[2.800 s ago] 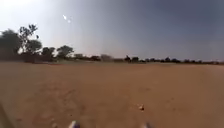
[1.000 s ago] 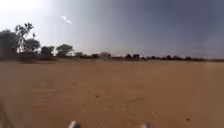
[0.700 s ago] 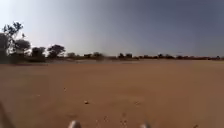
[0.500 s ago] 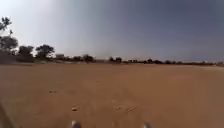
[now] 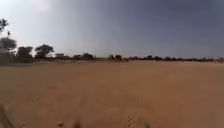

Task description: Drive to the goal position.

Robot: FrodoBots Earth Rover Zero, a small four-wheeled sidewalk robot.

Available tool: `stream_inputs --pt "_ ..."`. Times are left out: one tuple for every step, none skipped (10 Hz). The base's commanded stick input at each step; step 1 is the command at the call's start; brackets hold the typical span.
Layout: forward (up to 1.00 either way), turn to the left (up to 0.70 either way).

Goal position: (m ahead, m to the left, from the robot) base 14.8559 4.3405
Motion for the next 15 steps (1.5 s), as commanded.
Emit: stream_inputs --pt "0.7 0.0" --pt "0.7 0.0" --pt "0.7 0.0" --pt "0.7 0.0" --pt "0.7 0.0" --pt "0.7 0.0" --pt "0.7 0.0" --pt "0.7 0.0" --pt "0.7 0.0" --pt "0.7 0.0" --pt "0.7 0.0" --pt "0.7 0.0" --pt "0.7 0.0" --pt "0.7 0.0" --pt "0.7 0.0"
